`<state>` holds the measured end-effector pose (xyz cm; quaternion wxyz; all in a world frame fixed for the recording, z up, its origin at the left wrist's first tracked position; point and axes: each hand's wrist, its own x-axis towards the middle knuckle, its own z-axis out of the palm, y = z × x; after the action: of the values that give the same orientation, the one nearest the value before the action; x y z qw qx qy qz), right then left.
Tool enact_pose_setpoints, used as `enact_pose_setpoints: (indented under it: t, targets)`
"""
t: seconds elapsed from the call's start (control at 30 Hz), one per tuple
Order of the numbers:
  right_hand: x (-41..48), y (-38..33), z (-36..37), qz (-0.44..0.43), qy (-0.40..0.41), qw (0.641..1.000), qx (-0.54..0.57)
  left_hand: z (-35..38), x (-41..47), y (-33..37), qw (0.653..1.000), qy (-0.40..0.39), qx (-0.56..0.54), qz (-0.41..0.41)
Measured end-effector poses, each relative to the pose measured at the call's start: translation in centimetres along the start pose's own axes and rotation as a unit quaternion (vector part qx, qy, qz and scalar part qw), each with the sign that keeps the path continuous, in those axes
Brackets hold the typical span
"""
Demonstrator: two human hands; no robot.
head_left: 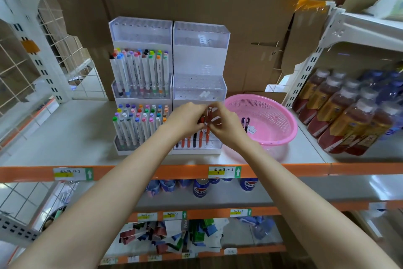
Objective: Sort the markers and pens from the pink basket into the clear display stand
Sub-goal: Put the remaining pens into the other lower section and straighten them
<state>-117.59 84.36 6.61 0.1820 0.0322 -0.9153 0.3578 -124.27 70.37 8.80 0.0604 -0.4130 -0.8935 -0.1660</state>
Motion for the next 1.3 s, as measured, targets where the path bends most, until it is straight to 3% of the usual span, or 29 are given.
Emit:
enact_pose_setpoints:
  t: [0.53,1.03,1.3]
  targets:
    - [-0.6,0.6,0.7,0.012,-0.035,0.999,-0.04,-0.4,-1.6,-0.7,0.998,0.025,0.06,-0.026]
    - [-0.5,0.1,0.2,0.056,-0.082,0.994,-0.034,-0.2,-2.0,-0.7,0.998,0.037,0.037,-0.044]
    - [-0.6,0.3,-1.3,0.045,-0.061,0.997,-0.019,-0.7,-1.2,0.2,0.998,0.044,0.025,-0.032]
